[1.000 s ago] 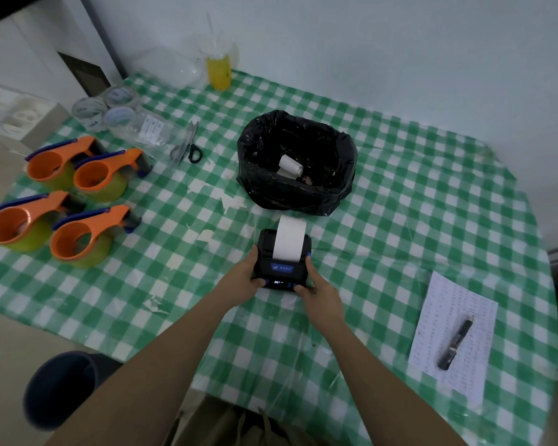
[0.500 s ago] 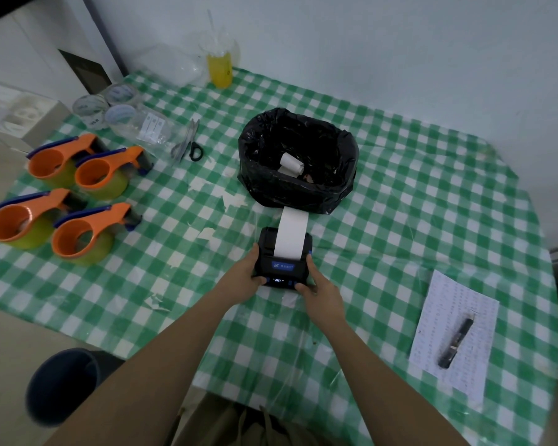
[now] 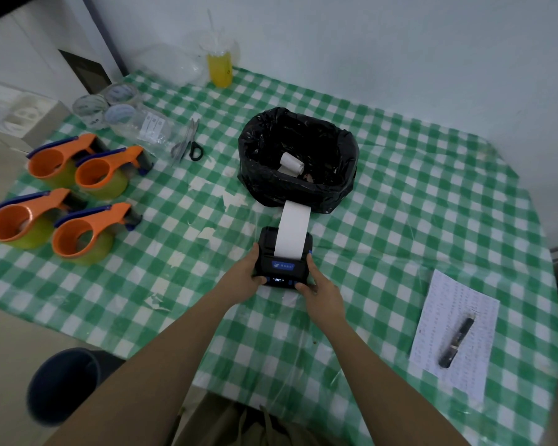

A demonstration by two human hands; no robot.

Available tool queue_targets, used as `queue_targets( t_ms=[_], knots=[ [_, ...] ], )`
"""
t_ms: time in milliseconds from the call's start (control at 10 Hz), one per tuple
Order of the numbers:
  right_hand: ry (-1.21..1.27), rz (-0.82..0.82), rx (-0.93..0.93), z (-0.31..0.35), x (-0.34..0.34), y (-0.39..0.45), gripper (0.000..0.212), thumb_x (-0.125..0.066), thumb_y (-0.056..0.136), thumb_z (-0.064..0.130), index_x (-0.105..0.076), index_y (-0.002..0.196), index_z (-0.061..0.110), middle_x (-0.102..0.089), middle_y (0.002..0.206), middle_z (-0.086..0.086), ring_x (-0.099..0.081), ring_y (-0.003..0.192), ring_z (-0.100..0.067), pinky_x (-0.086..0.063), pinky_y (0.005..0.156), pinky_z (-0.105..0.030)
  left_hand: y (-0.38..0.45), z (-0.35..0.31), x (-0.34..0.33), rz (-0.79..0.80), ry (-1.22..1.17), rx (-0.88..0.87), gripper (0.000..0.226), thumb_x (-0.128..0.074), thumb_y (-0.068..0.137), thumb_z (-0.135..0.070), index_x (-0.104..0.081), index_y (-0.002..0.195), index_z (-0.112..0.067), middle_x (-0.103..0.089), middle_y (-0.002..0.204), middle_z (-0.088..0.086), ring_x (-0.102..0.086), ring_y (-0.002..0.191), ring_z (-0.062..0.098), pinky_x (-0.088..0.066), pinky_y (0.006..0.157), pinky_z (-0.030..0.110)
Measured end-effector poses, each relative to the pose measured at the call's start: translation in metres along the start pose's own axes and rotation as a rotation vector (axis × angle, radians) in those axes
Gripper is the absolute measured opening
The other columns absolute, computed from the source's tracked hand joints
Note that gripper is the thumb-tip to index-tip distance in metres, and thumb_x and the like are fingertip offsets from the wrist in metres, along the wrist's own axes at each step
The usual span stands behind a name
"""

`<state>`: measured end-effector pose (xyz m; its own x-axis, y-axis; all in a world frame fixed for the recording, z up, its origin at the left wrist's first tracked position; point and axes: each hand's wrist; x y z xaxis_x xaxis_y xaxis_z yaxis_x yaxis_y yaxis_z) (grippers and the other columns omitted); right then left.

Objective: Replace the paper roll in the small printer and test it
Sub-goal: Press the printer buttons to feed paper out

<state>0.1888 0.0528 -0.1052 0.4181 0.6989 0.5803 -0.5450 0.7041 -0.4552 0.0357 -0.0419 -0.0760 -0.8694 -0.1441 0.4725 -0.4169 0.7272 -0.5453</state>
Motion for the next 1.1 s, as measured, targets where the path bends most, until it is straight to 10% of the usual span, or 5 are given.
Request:
queue_targets(
  t_ms=[200, 900, 1100],
  knots=[
    [0.008, 0.004, 0.005, -0.003, -0.001, 0.001, 0.066, -0.054, 0.093, 0.026, -0.015, 0.144, 0.041, -0.066, 0.119, -0.012, -0.042, 0.059, 0.001, -0.031, 0.049, -0.013, 0.002, 0.003, -0.001, 0.001, 0.008, -0.003, 0.081, -0.054, 0.09, -0.006, 0.002, 0.148, -0.017, -0.032, 0.153, 0.008, -0.034, 0.138, 0.023, -0.032, 0.107, 0.027],
    [0.074, -0.005, -0.001, 0.002, 0.003, -0.002, 0.066, -0.058, 0.091, 0.022, -0.022, 0.144, 0.038, -0.049, 0.083, 0.007, -0.037, 0.057, 0.002, -0.031, 0.049, -0.015, 0.006, 0.0, 0.0, -0.001, 0.067, 0.017, 0.084, -0.06, 0.083, -0.006, -0.007, 0.148, -0.015, -0.047, 0.14, 0.016, -0.047, 0.127, 0.03, -0.041, 0.103, 0.037],
    [0.157, -0.049, -0.007, 0.014, 0.012, -0.006, 0.057, -0.057, 0.091, 0.021, -0.034, 0.143, 0.026, -0.055, 0.135, -0.005, -0.062, 0.104, -0.02, -0.051, 0.086, -0.033, -0.004, -0.014, 0.003, -0.026, 0.046, 0.02, 0.064, -0.061, 0.081, -0.005, -0.033, 0.138, -0.01, -0.055, 0.131, 0.018, -0.052, 0.12, 0.032, -0.044, 0.1, 0.039]
  ],
)
Point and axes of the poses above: each hand's wrist, its own y-axis towards the middle knuckle, its own x-axis out of the back of the hand, z = x × y
